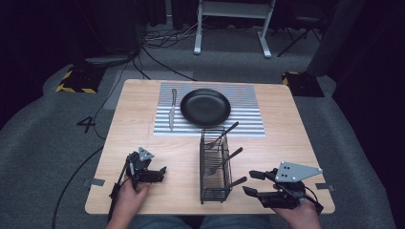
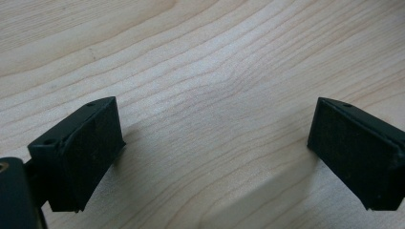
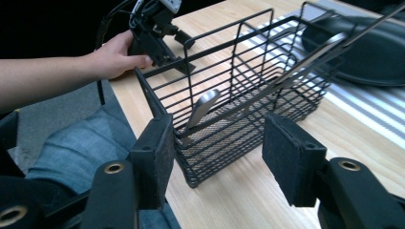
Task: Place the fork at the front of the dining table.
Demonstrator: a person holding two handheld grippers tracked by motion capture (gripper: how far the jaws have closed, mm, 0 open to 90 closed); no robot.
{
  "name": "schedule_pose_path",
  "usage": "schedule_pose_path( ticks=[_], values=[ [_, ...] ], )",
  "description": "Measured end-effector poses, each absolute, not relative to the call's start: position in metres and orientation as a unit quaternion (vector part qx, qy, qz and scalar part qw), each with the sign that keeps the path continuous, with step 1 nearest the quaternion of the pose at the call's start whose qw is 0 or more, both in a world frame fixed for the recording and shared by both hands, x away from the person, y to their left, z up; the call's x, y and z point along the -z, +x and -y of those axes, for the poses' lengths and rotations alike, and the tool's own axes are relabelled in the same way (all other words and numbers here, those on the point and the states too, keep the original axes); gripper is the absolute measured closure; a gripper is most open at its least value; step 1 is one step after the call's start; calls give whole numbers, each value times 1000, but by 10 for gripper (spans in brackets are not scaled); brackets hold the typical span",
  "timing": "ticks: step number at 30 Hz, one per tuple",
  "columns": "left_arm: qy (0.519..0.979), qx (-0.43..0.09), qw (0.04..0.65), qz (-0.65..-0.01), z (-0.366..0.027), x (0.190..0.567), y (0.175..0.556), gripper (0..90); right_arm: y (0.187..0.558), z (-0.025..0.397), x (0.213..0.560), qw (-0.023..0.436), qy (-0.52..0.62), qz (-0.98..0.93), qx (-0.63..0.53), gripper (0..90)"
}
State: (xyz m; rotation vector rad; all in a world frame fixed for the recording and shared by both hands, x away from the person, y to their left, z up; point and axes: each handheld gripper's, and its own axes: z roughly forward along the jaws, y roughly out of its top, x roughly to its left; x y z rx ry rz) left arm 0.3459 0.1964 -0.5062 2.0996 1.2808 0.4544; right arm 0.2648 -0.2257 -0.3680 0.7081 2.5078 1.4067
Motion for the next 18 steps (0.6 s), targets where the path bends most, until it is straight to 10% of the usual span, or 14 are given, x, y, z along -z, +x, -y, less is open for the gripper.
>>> schedule_pose_path(
  ticks=[18],
  values=[
    [797, -173, 315, -486, -196, 506, 346, 47, 278, 206, 387, 38, 223, -850, -476, 745]
  ],
)
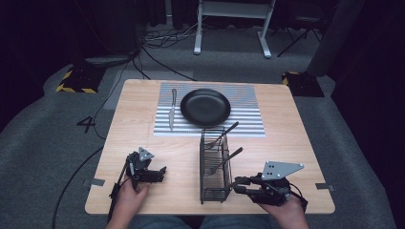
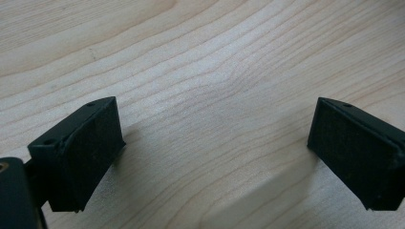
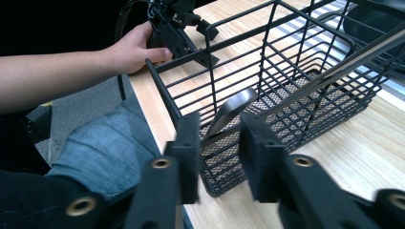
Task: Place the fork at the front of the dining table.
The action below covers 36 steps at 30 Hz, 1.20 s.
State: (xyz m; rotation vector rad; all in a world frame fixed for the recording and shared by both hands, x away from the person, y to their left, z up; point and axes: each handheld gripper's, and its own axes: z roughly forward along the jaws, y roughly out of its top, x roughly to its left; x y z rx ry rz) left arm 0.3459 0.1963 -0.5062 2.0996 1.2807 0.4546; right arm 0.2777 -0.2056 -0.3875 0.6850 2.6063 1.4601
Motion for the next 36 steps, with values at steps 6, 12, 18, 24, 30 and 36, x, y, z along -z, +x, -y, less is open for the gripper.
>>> schedule_pose_path(
  ticks=[6, 12, 18, 24, 30, 36],
  values=[
    [797, -172, 315, -486, -196, 506, 346, 47, 277, 205, 388, 41, 221, -850, -476, 798],
    [797, -172, 315, -486, -196, 506, 346, 47, 275, 205, 382, 59, 213, -841, -493, 858],
    [797, -172, 315, -486, -196, 506, 346, 47, 276, 204, 370, 77, 204, -835, -504, 862],
    [797, -172, 315, -486, -196, 506, 346, 47, 275, 204, 359, 93, 197, -826, -520, 862],
    [797, -172, 315, -486, -196, 506, 346, 47, 269, 215, 333, 111, 188, -804, -553, 862],
    [797, -172, 315, -486, -196, 506, 346, 47, 264, 226, 317, 123, 183, -794, -566, 862]
  ],
)
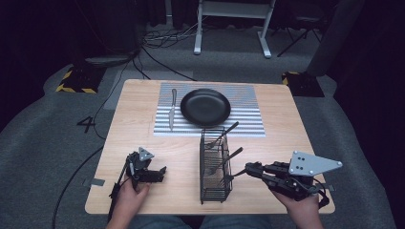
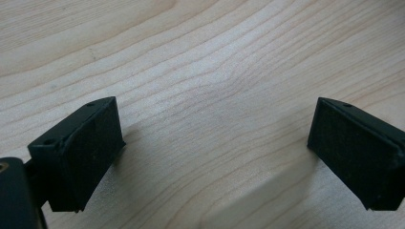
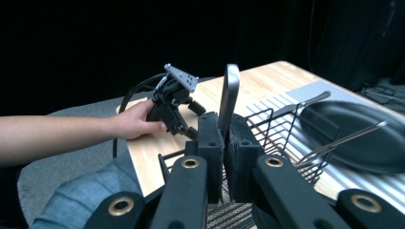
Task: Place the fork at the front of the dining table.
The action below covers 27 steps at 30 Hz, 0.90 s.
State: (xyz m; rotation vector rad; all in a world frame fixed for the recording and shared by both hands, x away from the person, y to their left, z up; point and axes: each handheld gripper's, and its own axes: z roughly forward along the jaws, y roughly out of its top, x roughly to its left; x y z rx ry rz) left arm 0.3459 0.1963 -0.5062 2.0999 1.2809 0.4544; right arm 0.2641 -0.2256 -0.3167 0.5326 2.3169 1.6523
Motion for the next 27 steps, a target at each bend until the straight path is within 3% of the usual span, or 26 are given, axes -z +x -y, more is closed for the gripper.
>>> schedule_pose_path(
  ticks=[27],
  values=[
    [797, -172, 315, -486, -196, 506, 346, 47, 270, 266, 290, 164, 213, -772, -576, 862]
  ],
)
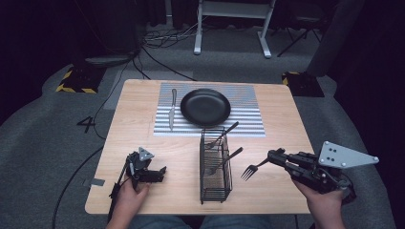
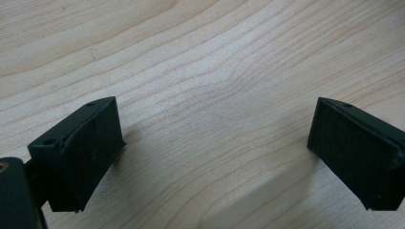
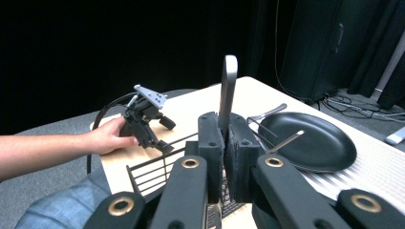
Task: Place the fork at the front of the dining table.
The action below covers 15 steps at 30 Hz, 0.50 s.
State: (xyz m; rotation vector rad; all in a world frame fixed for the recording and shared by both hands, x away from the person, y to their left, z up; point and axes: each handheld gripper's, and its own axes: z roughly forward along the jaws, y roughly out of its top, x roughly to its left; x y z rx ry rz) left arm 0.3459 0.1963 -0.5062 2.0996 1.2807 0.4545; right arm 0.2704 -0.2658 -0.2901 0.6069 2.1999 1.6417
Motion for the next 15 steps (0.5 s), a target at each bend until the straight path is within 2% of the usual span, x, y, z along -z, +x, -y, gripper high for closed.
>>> schedule_pose_path(
  ticks=[15],
  values=[
    [797, -172, 315, -486, -196, 506, 346, 47, 315, 280, 301, 169, 259, -776, -550, 862]
  ],
)
